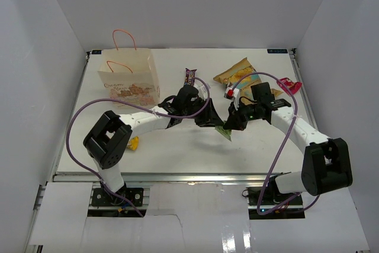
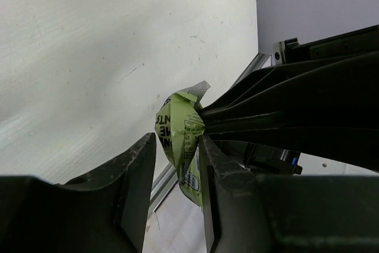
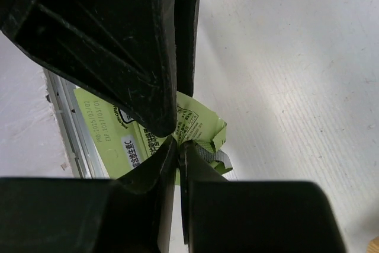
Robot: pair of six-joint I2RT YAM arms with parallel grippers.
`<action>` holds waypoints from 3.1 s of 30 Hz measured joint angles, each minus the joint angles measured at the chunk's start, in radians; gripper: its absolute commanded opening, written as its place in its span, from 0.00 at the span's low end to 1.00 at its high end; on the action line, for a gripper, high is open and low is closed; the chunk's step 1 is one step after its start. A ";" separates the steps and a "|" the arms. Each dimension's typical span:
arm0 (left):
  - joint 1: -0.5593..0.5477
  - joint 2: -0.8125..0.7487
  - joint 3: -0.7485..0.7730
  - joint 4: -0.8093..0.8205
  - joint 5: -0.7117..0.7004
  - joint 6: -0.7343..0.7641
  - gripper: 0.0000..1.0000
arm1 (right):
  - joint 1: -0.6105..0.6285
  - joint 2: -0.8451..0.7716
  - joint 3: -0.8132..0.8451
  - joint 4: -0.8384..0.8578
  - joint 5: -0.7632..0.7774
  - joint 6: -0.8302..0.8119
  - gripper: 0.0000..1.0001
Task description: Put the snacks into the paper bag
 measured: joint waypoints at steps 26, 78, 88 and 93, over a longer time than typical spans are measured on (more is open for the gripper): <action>0.025 -0.105 0.063 -0.332 -0.161 0.147 0.00 | 0.000 -0.035 0.084 0.043 0.080 0.034 0.66; 0.599 -0.795 0.344 -1.031 -0.895 0.035 0.80 | -0.052 0.328 0.356 0.241 0.926 0.206 0.90; 0.602 -1.160 0.026 -0.921 -0.677 0.044 0.81 | -0.103 0.575 0.598 0.225 1.030 0.192 0.97; 0.602 -1.226 -0.150 -0.740 -0.372 0.055 0.79 | -0.170 0.602 0.641 0.175 0.898 0.225 0.77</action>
